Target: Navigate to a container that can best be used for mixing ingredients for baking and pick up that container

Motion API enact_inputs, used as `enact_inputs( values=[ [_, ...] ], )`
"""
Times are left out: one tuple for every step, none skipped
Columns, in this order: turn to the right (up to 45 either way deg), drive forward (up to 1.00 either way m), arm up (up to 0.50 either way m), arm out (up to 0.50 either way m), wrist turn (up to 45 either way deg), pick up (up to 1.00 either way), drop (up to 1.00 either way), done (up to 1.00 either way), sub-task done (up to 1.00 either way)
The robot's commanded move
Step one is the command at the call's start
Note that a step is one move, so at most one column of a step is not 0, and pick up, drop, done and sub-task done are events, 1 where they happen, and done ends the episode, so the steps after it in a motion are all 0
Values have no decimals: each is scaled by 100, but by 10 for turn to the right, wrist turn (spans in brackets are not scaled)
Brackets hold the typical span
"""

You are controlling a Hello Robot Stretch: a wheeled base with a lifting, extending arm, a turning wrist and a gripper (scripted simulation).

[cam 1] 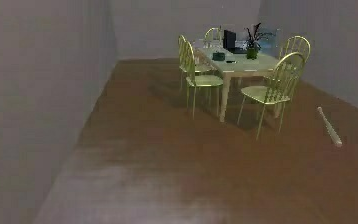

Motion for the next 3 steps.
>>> enact_inputs(
  values=[
    [0,100,0,0,0,0,0,0,0],
    [0,95,0,0,0,0,0,0,0],
    [-450,0,0,0,0,0,0,0,0]
  ],
)
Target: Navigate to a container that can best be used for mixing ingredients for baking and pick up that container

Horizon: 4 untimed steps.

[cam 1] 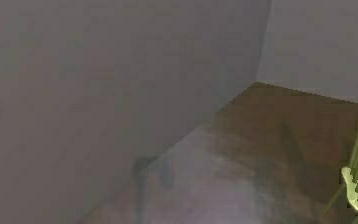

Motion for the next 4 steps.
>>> enact_inputs(
  values=[
    [-120,0,0,0,0,0,0,0,0],
    [450,0,0,0,0,0,0,0,0],
    [450,0,0,0,0,0,0,0,0],
    [360,0,0,0,0,0,0,0,0]
  ],
)
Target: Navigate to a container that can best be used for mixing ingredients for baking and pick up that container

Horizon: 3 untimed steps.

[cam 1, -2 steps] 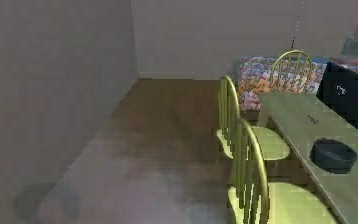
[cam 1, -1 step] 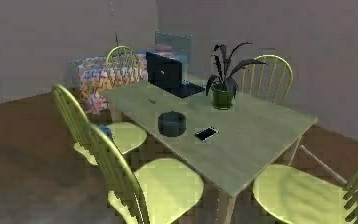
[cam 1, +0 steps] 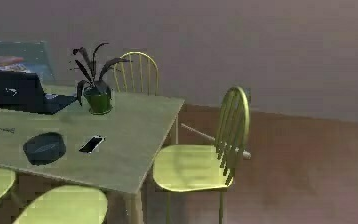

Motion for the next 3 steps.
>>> enact_inputs(
  values=[
    [0,50,0,0,0,0,0,0,0],
    [-450,0,0,0,0,0,0,0,0],
    [-450,0,0,0,0,0,0,0,0]
  ],
)
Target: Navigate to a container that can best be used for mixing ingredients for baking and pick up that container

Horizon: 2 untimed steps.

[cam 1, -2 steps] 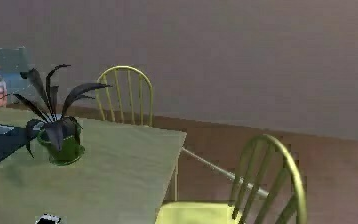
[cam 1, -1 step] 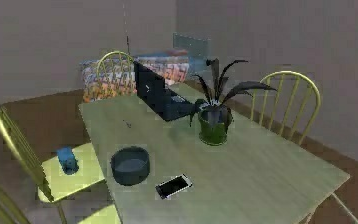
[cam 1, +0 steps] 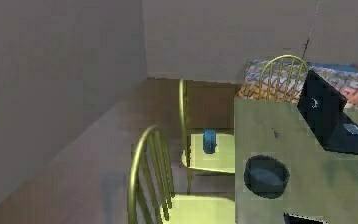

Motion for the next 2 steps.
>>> enact_inputs(
  values=[
    [-450,0,0,0,0,0,0,0,0],
    [-150,0,0,0,0,0,0,0,0]
  ],
)
